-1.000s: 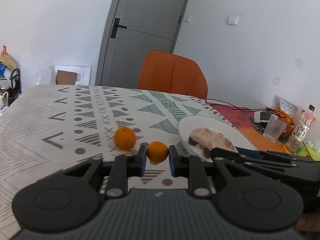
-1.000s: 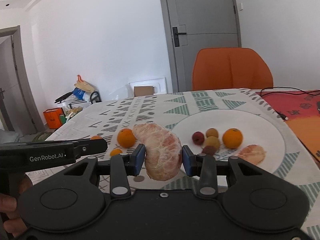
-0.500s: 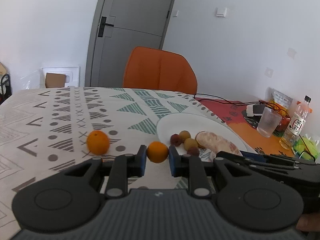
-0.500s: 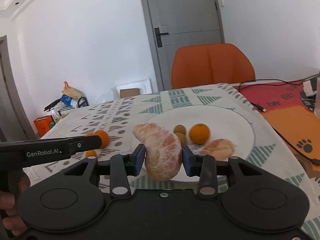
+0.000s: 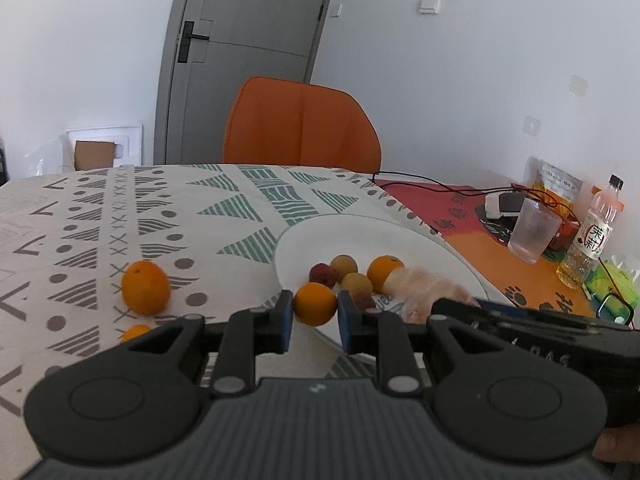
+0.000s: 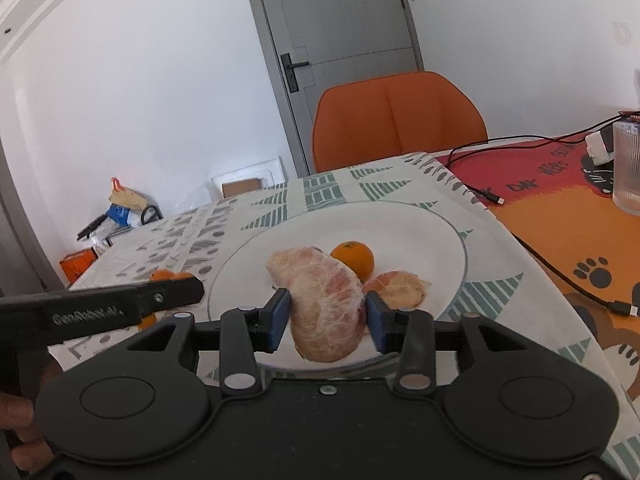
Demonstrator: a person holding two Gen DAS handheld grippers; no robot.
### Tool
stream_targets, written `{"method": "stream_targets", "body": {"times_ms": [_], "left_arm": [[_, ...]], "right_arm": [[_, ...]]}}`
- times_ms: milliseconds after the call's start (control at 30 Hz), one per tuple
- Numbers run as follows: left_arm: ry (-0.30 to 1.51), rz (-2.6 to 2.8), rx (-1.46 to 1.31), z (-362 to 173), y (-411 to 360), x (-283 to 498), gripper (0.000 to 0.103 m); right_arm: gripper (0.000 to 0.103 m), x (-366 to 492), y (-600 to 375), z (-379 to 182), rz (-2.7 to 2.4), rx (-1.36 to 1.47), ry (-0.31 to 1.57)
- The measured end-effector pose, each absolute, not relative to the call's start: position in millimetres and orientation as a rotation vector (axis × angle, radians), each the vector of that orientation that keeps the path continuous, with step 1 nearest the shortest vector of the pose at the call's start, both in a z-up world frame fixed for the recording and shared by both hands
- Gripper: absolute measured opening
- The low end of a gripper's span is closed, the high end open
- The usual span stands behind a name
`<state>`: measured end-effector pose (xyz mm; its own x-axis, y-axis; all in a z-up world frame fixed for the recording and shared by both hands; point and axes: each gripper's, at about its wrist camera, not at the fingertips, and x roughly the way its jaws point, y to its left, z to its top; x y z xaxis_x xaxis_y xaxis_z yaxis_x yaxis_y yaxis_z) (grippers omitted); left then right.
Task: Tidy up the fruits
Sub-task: 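Open both tools to release the mandarin and pomelo segment onto the plate, then move both open tools back toward the last two oranges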
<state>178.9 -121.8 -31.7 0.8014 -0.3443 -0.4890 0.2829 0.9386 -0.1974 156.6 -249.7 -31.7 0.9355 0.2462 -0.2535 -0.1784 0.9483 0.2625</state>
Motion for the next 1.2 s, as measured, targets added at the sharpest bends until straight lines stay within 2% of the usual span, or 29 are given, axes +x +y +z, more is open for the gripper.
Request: {"method": "stream_targets", "body": {"times_ms": [33,67,400,633,733,833,900,1000,1067,1200], "left_arm": [[0.547,-0.341,-0.114,-32,-124,181,0.022],[0.547,-0.343,-0.112,-31,-126,182,0.022],[0.55,-0.35,-0.1,-28,-139,188,0.025],[0.552,-0.323,-0.115,-26,-122,180,0.026],[0.559,-0.305,-0.111,-27,-112,176,0.033],[0.552,-0.29,-0.125,-25,-100,170,0.043],[0.546,-0.283,-0.137,-24,-92,165,0.055],[0.553,-0.272,-0.146,-22,-82,162,0.061],[0.557,-0.259,-0.142,-21,-76,159,0.065],[0.543,-0.217,-0.147,-19,-61,152,0.085]], "right_arm": [[0.058,156,-252,-31,0.215,0.245,0.273],[0.058,154,-253,-29,0.216,0.249,0.258],[0.058,151,-266,-31,0.199,0.276,0.26],[0.058,152,-254,-33,0.215,0.281,0.277],[0.06,149,-248,-32,0.222,0.276,0.267],[0.06,147,-240,-32,0.232,0.272,0.276],[0.061,146,-234,-31,0.238,0.263,0.277],[0.071,143,-226,-29,0.245,0.255,0.273],[0.074,142,-221,-28,0.251,0.252,0.267],[0.083,140,-209,-27,0.265,0.24,0.261]]}}
